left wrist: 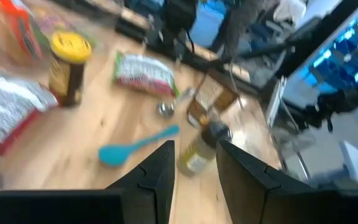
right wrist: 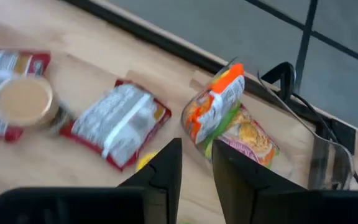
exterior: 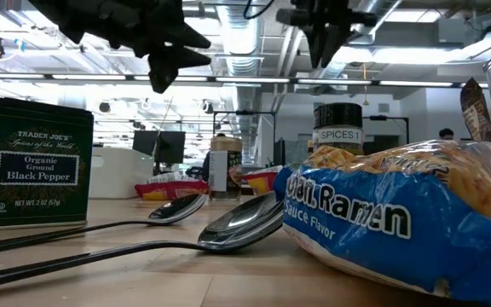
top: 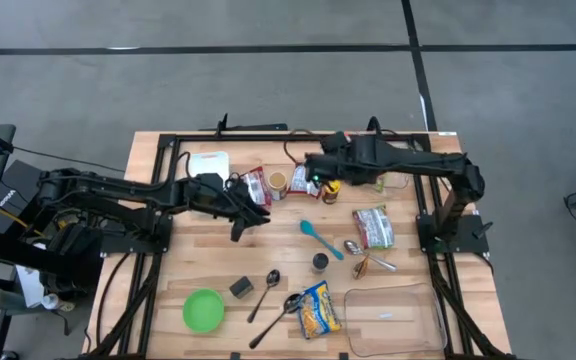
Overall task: Pick & Place Food Item
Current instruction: Put the orange spice pack into the bottom transparent bin
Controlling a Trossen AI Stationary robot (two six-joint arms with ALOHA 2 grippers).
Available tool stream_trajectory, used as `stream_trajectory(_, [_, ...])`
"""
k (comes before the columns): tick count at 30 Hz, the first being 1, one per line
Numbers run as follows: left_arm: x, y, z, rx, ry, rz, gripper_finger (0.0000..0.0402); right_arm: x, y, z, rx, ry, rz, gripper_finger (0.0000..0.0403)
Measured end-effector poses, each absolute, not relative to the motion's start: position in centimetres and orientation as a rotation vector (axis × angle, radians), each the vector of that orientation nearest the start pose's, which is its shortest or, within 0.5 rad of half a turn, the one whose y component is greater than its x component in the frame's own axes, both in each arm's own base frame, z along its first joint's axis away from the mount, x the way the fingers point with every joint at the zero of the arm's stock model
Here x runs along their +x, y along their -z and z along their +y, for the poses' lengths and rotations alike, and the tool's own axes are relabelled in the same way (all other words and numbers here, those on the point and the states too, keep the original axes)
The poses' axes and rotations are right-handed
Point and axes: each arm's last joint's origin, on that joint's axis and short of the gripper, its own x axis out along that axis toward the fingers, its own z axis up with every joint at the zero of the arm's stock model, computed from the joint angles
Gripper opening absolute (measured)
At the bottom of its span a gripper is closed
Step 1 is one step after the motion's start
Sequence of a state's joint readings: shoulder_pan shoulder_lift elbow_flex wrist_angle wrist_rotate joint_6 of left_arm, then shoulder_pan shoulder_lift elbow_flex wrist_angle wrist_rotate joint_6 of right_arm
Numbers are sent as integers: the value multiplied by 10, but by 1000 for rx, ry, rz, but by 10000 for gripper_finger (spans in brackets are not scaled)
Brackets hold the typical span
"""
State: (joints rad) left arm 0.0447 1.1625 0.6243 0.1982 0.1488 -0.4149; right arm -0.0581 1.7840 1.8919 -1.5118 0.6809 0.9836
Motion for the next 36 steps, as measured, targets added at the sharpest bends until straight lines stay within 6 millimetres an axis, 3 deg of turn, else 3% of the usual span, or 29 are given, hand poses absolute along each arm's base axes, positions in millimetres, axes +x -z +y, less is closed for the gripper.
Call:
stream_trajectory(17, [235, -219, -34, -435, 151, 631, 113, 315, -371, 42, 223, 920, 915, 82])
stream_trajectory(25, [230, -219, -58, -571, 194, 676, 113, 316, -371, 69, 195, 808, 889, 82])
stream_trajectory(36, [228, -227, -81, -818, 229, 658, 113, 307, -373, 129, 140, 555, 870, 82])
